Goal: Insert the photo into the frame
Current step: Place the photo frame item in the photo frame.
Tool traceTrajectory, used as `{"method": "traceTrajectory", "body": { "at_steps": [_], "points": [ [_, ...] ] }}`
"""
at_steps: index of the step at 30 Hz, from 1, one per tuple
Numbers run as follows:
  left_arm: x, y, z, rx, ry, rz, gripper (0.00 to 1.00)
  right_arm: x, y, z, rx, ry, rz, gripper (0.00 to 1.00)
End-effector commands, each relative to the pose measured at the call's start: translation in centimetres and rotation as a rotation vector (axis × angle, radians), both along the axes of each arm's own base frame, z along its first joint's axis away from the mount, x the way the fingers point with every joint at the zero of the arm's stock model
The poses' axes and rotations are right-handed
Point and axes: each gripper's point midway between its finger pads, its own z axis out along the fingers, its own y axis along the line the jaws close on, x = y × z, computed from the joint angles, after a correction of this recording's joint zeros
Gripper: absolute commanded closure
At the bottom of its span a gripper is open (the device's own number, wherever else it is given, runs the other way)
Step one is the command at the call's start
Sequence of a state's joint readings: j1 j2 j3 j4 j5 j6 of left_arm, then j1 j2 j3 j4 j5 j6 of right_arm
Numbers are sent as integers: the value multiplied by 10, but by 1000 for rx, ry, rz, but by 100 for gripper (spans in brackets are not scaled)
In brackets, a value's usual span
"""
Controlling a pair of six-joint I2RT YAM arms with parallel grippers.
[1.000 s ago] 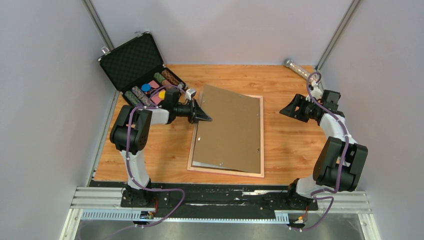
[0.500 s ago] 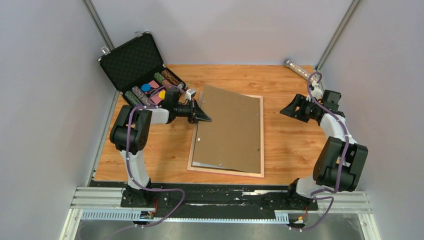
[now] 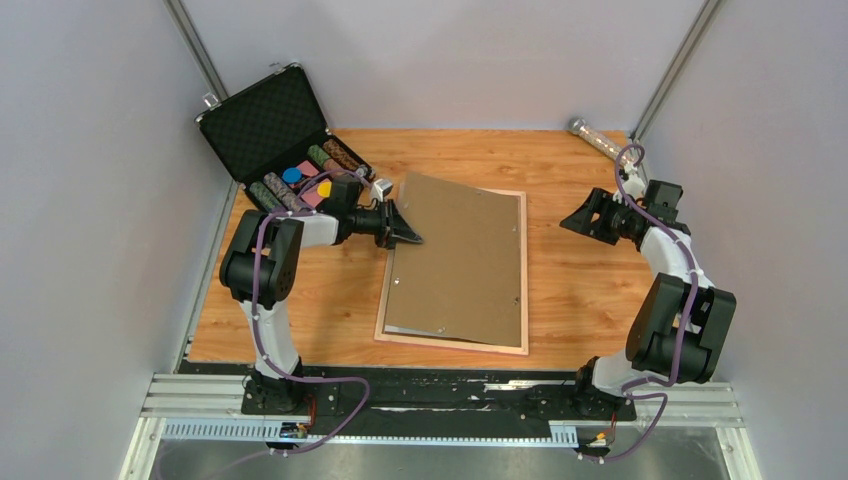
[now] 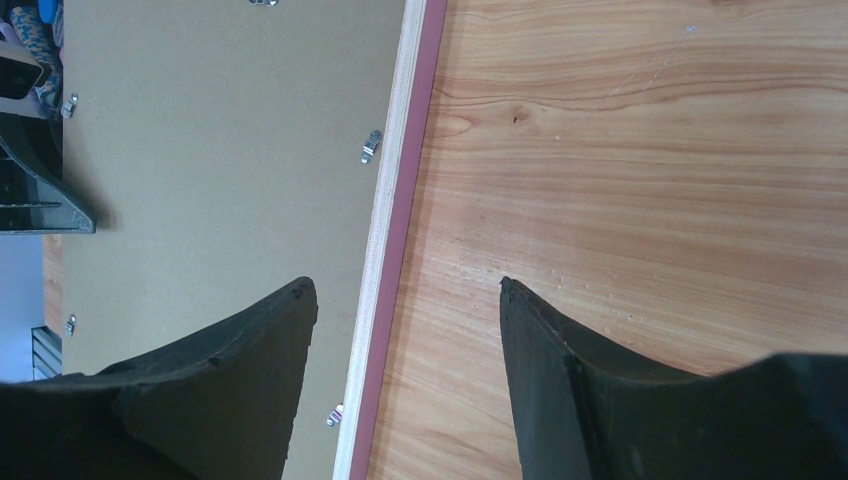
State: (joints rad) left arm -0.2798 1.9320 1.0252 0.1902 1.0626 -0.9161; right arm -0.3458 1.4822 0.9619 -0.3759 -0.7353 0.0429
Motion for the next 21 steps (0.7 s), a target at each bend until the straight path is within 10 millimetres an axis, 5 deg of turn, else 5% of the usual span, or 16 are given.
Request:
{"method": "traceTrajectory", "body": {
  "at_steps": [1, 13, 21],
  "points": [
    [5, -5, 16, -22, -64, -33, 72, 6, -1, 8, 0, -49, 11, 34],
    [5, -13, 13, -14, -64, -71, 65, 5, -2, 9, 0, -53, 9, 34],
    [4, -12, 9, 17, -63, -75, 51, 6, -4, 10, 4, -55, 6, 34]
  ]
}}
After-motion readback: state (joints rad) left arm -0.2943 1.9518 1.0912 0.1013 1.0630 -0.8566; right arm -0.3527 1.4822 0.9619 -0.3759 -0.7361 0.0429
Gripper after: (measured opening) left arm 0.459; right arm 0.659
